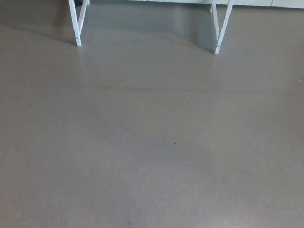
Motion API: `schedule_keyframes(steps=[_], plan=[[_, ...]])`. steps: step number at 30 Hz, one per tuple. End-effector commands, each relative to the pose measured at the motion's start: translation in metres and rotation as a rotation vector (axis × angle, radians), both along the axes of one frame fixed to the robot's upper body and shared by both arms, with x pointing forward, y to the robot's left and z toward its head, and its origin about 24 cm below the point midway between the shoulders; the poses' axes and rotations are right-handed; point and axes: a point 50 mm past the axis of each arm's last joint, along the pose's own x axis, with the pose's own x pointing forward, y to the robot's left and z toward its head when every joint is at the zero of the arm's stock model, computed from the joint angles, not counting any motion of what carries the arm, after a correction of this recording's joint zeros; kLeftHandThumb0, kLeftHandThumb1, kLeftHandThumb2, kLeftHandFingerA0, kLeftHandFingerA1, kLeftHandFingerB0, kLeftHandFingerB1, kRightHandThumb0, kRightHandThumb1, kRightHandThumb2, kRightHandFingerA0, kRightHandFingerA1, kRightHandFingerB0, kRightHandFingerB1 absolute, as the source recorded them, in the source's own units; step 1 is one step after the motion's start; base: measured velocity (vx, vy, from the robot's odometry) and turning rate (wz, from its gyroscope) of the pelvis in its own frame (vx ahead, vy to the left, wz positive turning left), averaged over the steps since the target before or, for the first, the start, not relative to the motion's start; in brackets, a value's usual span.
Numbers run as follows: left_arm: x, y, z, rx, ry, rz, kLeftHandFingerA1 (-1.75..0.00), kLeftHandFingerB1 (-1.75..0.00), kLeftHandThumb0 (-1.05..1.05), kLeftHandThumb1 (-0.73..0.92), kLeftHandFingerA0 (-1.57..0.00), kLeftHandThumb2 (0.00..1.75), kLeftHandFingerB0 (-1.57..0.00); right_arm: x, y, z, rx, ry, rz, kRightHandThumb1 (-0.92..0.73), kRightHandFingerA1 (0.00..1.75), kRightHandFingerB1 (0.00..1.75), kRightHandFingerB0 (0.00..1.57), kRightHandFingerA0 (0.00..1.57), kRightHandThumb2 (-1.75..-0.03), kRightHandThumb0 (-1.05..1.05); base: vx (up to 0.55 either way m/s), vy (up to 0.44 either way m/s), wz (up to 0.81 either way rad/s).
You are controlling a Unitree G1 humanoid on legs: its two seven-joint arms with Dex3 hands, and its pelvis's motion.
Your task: The robot walks towards a desk on which a file tray is kept in the middle and a stapler is kept to its right. The robot lifts the stapler using its right hand and places it on the file tray.
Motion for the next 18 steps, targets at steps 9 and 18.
schedule_keyframes(steps=[9,18], plan=[[0.0003,0.0055,0.0058,-0.008,-0.073,0.016,-0.46,-0.39,-0.51,0.61,-0.53,0.58,-0.47,-0.0005,-0.0020,0.0044,0.032,0.024,0.051,-0.62,0.38,0.28,0.14,0.38,-0.59,-0.64,0.00,0.000,0.00],[-0.0031,0.0087,0.0086,0.005,-0.058,0.020,-0.45,-0.39,-0.50,0.62,-0.54,0.58,-0.47,-0.0085,-0.0074,0.0052,0.086,0.084,0.025,-0.64,0.38,0.24,0.11,0.31,-0.60,-0.62,0.00,0.006,0.03]])
